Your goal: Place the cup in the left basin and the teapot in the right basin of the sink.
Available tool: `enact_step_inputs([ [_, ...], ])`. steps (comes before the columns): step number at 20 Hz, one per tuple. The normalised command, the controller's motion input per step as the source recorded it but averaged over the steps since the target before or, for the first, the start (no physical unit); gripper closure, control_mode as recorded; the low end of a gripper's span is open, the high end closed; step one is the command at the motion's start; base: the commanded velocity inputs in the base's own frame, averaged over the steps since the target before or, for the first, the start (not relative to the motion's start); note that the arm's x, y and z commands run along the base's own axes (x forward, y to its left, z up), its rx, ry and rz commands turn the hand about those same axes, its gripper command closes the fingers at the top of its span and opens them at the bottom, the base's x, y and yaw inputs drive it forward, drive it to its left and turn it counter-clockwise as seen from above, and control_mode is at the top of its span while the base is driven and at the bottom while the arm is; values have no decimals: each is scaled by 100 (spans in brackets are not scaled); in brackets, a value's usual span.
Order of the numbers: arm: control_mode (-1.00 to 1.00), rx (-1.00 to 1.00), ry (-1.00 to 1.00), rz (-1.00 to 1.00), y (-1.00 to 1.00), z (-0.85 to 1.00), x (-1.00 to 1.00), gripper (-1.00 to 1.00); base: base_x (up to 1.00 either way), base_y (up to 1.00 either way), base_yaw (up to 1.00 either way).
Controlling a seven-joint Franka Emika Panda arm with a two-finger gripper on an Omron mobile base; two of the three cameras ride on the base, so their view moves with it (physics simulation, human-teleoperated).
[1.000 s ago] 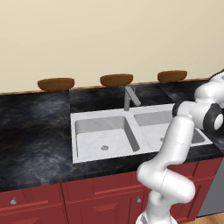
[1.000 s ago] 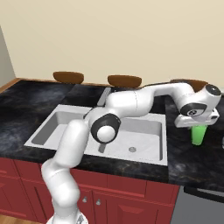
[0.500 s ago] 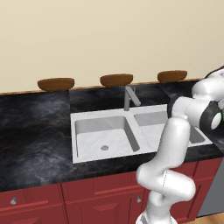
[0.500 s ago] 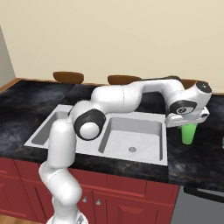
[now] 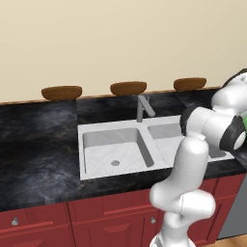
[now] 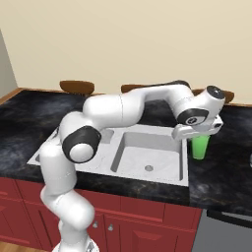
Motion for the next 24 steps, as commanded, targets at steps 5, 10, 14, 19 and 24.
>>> enact_step_inputs([
  [5, -100, 0, 0, 0, 48, 15, -21, 100, 0, 0, 0],
  [10, -100, 0, 0, 0, 55, 2, -17, 100, 0, 0, 0],
  [14, -100, 0, 0, 0, 59, 0, -7, 100, 0, 0, 0],
  [19, -100, 0, 0, 0, 58, 0, -5, 100, 0, 0, 0],
  [24, -100, 0, 0, 0, 57, 3, -3, 100, 0, 0, 0],
])
